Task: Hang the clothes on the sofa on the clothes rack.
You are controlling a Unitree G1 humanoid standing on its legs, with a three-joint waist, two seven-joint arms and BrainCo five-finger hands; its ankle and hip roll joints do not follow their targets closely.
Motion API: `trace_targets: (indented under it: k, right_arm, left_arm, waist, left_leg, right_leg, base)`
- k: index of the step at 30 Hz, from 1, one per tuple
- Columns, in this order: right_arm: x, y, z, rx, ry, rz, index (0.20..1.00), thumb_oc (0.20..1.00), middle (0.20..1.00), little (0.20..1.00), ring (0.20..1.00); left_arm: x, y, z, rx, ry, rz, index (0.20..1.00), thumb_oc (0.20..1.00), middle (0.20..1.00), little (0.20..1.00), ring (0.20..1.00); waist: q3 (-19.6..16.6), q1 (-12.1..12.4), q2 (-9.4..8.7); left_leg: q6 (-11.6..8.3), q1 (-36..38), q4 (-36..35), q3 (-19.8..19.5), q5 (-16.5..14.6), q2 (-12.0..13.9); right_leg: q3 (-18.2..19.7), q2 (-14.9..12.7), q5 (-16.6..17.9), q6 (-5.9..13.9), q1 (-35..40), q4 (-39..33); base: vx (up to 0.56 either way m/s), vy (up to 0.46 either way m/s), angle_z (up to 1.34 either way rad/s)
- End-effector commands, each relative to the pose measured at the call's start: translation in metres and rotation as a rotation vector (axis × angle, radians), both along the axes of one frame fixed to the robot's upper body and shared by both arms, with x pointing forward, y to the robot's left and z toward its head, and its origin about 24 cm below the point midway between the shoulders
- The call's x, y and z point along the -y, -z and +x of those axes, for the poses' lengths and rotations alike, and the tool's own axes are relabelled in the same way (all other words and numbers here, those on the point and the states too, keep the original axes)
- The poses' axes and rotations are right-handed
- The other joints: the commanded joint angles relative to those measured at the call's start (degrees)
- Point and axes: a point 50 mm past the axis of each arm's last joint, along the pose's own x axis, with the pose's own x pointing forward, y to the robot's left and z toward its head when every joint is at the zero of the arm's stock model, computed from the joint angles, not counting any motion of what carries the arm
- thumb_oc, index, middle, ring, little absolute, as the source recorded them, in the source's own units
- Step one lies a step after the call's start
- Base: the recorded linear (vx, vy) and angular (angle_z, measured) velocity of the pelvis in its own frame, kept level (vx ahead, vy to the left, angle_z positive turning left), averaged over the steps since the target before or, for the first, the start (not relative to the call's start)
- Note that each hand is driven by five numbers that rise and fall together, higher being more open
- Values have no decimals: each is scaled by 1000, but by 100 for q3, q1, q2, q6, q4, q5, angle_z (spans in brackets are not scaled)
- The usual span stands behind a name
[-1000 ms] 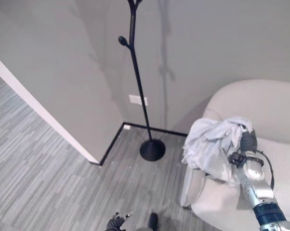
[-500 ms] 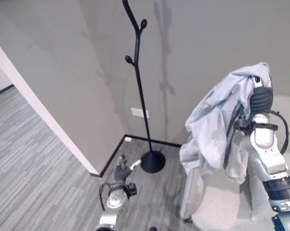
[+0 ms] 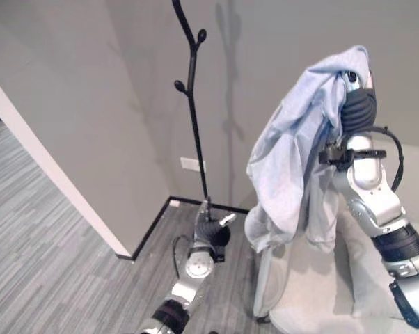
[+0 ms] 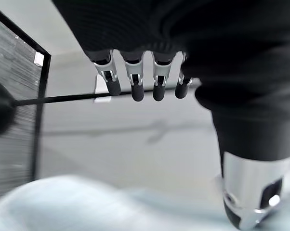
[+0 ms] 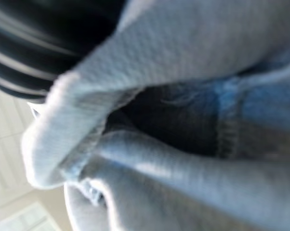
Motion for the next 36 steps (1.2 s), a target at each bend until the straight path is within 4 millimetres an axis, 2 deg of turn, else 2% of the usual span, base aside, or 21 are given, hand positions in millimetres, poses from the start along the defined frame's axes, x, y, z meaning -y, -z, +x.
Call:
trace_targets:
  k: [1, 2, 7, 10, 13, 17, 21, 26, 30, 33, 34, 35, 36]
  right_arm:
    - [-3, -52, -11, 197, -75, 62, 200, 200, 200, 200, 200]
    - [-3, -52, -11, 197, -75, 61, 200, 200, 200, 200, 200]
    - [-26, -65, -19, 241, -179, 56, 200, 200, 200, 200, 200]
    - [-38, -68, -20, 242, -240, 87, 200, 200, 200, 200, 200]
    - [-41, -68, -23, 243, -265, 96, 200, 200, 200, 200, 200]
    - [-50, -68, -29, 249, -333, 113, 200, 200, 200, 200, 200]
    - [-64, -68, -32, 244, -385, 114, 200, 200, 200, 200, 200]
    - [-72, -64, -24, 201, -385, 115, 200, 200, 200, 200, 200]
    - [-73, -59, -15, 154, -363, 132, 200, 200, 200, 200, 200]
    - [-74, -57, -12, 138, -358, 136, 200, 200, 200, 200, 200]
    - [-74, -57, -12, 138, -358, 136, 200, 200, 200, 200, 200]
    - [-75, -55, -10, 125, -355, 134, 200, 200, 200, 200, 200]
    - [-75, -55, -10, 125, -355, 135, 200, 200, 200, 200, 200]
  left_arm:
    - [21, -6, 19, 35, 84, 119, 1000, 1000, 1000, 1000, 1000]
    - [21, -6, 19, 35, 84, 119, 1000, 1000, 1000, 1000, 1000]
    - [56, -18, 34, 19, 145, 30, 1000, 1000, 1000, 1000, 1000]
    - [71, -21, 37, 10, 196, 69, 1000, 1000, 1000, 1000, 1000]
    - [72, -20, 40, -13, 172, 82, 1000, 1000, 1000, 1000, 1000]
    - [74, -30, 52, -20, 122, 59, 1000, 1000, 1000, 1000, 1000]
    - [90, -49, 61, 7, 138, -83, 1000, 1000, 1000, 1000, 1000]
    - [114, -61, 52, 18, 227, -268, 1000, 1000, 1000, 1000, 1000]
    - [130, -59, 41, -15, 309, -340, 1000, 1000, 1000, 1000, 1000]
    - [133, -61, 40, -21, 323, -375, 1000, 1000, 1000, 1000, 1000]
    - [133, -61, 40, -21, 323, -375, 956, 956, 956, 956, 956]
    - [133, -61, 39, -25, 332, -391, 200, 200, 200, 200, 200]
    - [133, -61, 39, -25, 332, -391, 200, 200, 200, 200, 200]
  waist:
    - [-413, 118, -154]
    - [-412, 118, -154]
    - [-439, -75, -126]
    - [-462, -174, -89]
    - [-470, -219, -68]
    - [-457, -322, -19]
    - [-454, -415, 36]
    - [-479, -408, 57]
    - [-482, -363, 43]
    - [-475, -361, 44]
    - [-475, -361, 44]
    - [-468, -353, 44]
    - [-468, -353, 43]
  left_leg:
    - [-139, 437, 60, 217, -874, -56]
    - [-139, 437, 60, 217, -874, -55]
    - [-146, 457, 60, 292, -888, -45]
    - [-141, 486, 60, 362, -916, -43]
    - [-141, 502, 60, 395, -926, -42]
    - [-144, 513, 60, 449, -932, -42]
    - [-135, 517, 60, 496, -942, -38]
    - [-111, 550, 60, 505, -967, -42]
    - [-101, 543, 60, 463, -963, -51]
    - [-97, 533, 60, 450, -958, -59]
    - [-97, 533, 60, 450, -958, -59]
    - [-94, 534, 60, 443, -957, -62]
    - [-94, 534, 60, 443, -957, -62]
  right_leg:
    - [293, -223, 387, 464, -615, 55]
    - [293, -223, 388, 464, -615, 55]
    - [391, -212, 406, 476, -657, 55]
    - [466, -207, 410, 482, -673, 55]
    - [504, -203, 413, 483, -678, 55]
    - [569, -207, 429, 496, -707, 55]
    - [615, -215, 439, 507, -729, 55]
    - [649, -222, 432, 498, -699, 55]
    - [624, -227, 424, 484, -674, 55]
    - [619, -230, 426, 484, -676, 55]
    - [619, -230, 426, 484, -676, 55]
    - [614, -231, 432, 483, -676, 55]
    - [614, -231, 432, 483, -676, 55]
  base:
    - [-2, 4, -12]
    - [6, 5, -15]
    - [2, -2, -12]
    - [13, -4, -11]
    - [15, -6, -24]
    - [2, -4, -13]
    - [-2, -2, -6]
    - [8, 1, -10]
    - [0, 0, 0]
    - [0, 0, 0]
    - [0, 0, 0]
    - [0, 0, 0]
    - [0, 0, 0]
